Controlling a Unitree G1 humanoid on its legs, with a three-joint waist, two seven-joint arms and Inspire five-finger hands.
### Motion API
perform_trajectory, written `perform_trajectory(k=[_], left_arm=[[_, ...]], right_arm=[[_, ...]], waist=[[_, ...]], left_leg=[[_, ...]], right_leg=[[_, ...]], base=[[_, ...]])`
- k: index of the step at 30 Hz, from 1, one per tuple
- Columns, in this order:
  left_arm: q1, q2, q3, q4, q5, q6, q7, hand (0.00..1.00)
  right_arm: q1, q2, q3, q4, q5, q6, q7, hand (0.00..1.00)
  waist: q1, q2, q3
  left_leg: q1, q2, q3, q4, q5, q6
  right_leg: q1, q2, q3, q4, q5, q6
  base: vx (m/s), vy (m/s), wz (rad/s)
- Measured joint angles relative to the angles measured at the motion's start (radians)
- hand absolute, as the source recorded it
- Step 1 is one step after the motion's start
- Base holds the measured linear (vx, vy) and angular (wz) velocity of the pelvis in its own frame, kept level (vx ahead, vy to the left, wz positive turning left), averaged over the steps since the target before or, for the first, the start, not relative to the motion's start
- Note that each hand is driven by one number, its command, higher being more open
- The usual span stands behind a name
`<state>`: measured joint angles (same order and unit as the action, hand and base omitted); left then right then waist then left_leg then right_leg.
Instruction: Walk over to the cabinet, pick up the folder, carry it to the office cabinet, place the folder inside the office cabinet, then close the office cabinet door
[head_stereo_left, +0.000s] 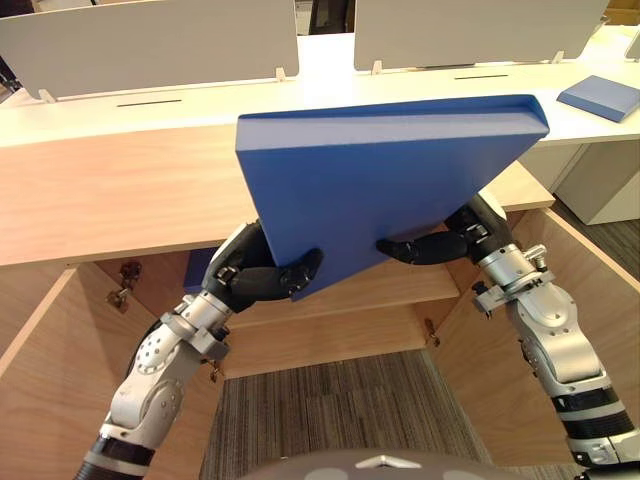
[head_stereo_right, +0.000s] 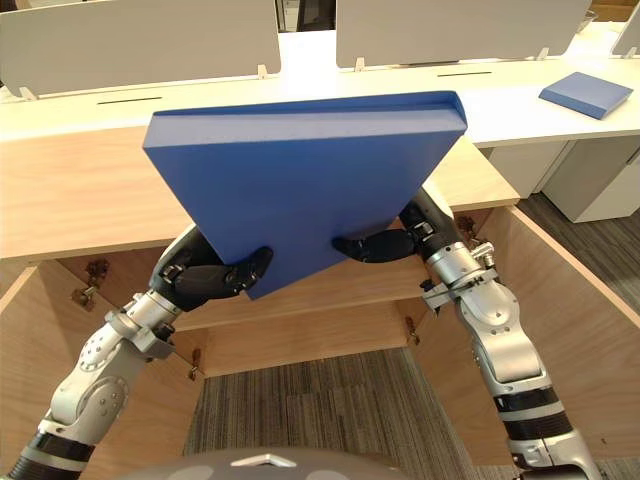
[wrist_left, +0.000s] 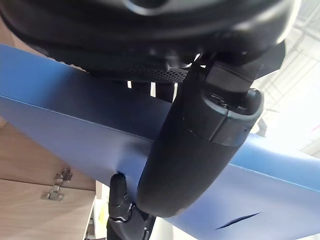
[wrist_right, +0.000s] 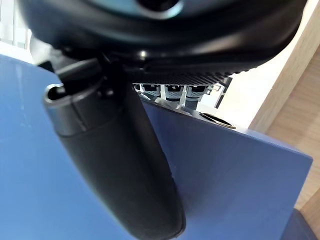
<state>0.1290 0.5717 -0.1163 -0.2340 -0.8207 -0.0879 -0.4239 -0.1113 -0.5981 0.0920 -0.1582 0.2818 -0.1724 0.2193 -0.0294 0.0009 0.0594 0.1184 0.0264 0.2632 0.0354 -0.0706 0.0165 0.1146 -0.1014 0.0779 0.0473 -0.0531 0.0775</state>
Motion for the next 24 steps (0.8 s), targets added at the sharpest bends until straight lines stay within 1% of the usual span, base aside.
perform_trajectory(k=[5, 6, 8, 10, 12, 14, 15, 17, 19, 23, 24], left_arm=[[-0.007, 0.017, 0.011, 0.031, 0.008, -0.017, 0.004, 0.0], [-0.007, 0.013, 0.008, 0.031, 0.007, -0.017, 0.008, 1.0], [-0.007, 0.008, 0.002, 0.031, 0.008, -0.017, 0.013, 1.0], [-0.009, 0.0, 0.009, 0.032, 0.017, -0.017, 0.04, 1.0], [-0.014, -0.021, 0.023, 0.032, 0.062, -0.018, 0.054, 1.0], [-0.014, -0.05, 0.025, 0.032, 0.09, -0.018, 0.06, 1.0], [-0.014, -0.06, 0.029, 0.032, 0.092, -0.018, 0.066, 1.0], [-0.014, -0.098, 0.048, 0.032, 0.112, -0.019, 0.075, 1.0], [-0.014, -0.149, 0.07, 0.031, 0.126, -0.022, 0.1, 1.0], [-0.013, -0.24, 0.113, 0.002, 0.16, -0.057, 0.15, 1.0], [-0.011, -0.253, 0.121, -0.009, 0.166, -0.058, 0.157, 1.0]], right_arm=[[-0.002, -0.01, 0.019, 0.0, 0.007, 0.017, 0.027, 0.0], [-0.003, -0.008, 0.02, 0.0, 0.007, 0.017, 0.023, 0.0], [-0.005, -0.005, 0.018, 0.0, 0.004, 0.017, 0.017, 0.0], [-0.01, 0.003, 0.019, -0.005, -0.003, 0.016, 0.031, 0.0], [-0.01, 0.011, 0.031, -0.011, -0.007, 0.014, 0.041, 0.0], [-0.012, 0.055, 0.028, -0.016, -0.01, 0.014, 0.035, 0.0], [-0.012, 0.058, 0.028, -0.016, -0.012, 0.014, 0.035, 0.0], [-0.012, 0.071, 0.027, -0.017, -0.017, 0.014, 0.03, 0.0], [-0.012, 0.116, 0.019, -0.023, -0.048, 0.014, 0.021, 0.0], [-0.012, 0.189, 0.008, -0.03, -0.066, 0.014, 0.007, 0.0], [-0.012, 0.199, 0.006, -0.033, -0.068, 0.014, 0.005, 0.0]], waist=[[0.0, -0.001, 0.0], [0.001, -0.001, 0.0], [0.001, -0.003, 0.001], [0.0, -0.006, 0.002], [0.001, -0.006, 0.002], [0.001, -0.006, 0.002], [0.001, -0.006, 0.002], [0.003, -0.006, 0.002], [0.004, -0.006, 0.002], [0.007, -0.007, 0.003], [0.007, -0.007, 0.003]], left_leg=[[-0.001, 0.0, 0.0, -0.001, 0.001, 0.002], [-0.001, 0.0, 0.0, -0.001, 0.002, 0.002], [-0.001, 0.0, 0.0, -0.001, 0.002, 0.003], [-0.002, 0.0, 0.0, -0.001, 0.004, 0.004], [-0.002, -0.001, 0.0, -0.003, 0.006, 0.004], [-0.001, -0.003, -0.004, -0.009, 0.012, 0.005], [-0.001, -0.004, -0.005, -0.012, 0.014, 0.006], [-0.002, -0.007, -0.009, -0.02, 0.021, 0.006], [-0.001, -0.008, -0.011, -0.03, 0.028, 0.006], [-0.002, -0.009, -0.023, -0.034, 0.034, 0.007], [-0.002, -0.01, -0.025, -0.036, 0.035, 0.007]], right_leg=[[0.0, 0.0, 0.0, -0.002, 0.003, -0.001], [0.0, 0.0, 0.0, -0.004, 0.005, -0.001], [0.0, 0.0, -0.001, -0.004, 0.006, -0.002], [0.0, 0.0, -0.001, -0.005, 0.007, -0.002], [0.0, -0.001, -0.003, -0.005, 0.008, -0.002], [0.0, -0.002, -0.008, -0.006, 0.008, -0.002], [-0.001, -0.002, -0.009, -0.006, 0.008, -0.002], [-0.003, -0.004, -0.013, -0.006, 0.008, -0.002], [-0.003, -0.004, -0.015, -0.006, 0.008, -0.002], [-0.002, -0.005, -0.025, -0.006, 0.007, -0.002], [-0.003, -0.005, -0.027, -0.006, 0.007, -0.002]], base=[[0.0, 0.0, 0.0], [0.0, 0.0, 0.0], [0.0, 0.0, 0.0], [0.0, 0.0, 0.0], [0.0, 0.0, 0.0], [-0.01, -0.015, 0.05], [-0.01, -0.013, 0.06], [-0.01, -0.009, 0.04], [-0.01, -0.006, 0.02], [-0.02, -0.013, 0.07], [-0.01, -0.012, 0.08]])
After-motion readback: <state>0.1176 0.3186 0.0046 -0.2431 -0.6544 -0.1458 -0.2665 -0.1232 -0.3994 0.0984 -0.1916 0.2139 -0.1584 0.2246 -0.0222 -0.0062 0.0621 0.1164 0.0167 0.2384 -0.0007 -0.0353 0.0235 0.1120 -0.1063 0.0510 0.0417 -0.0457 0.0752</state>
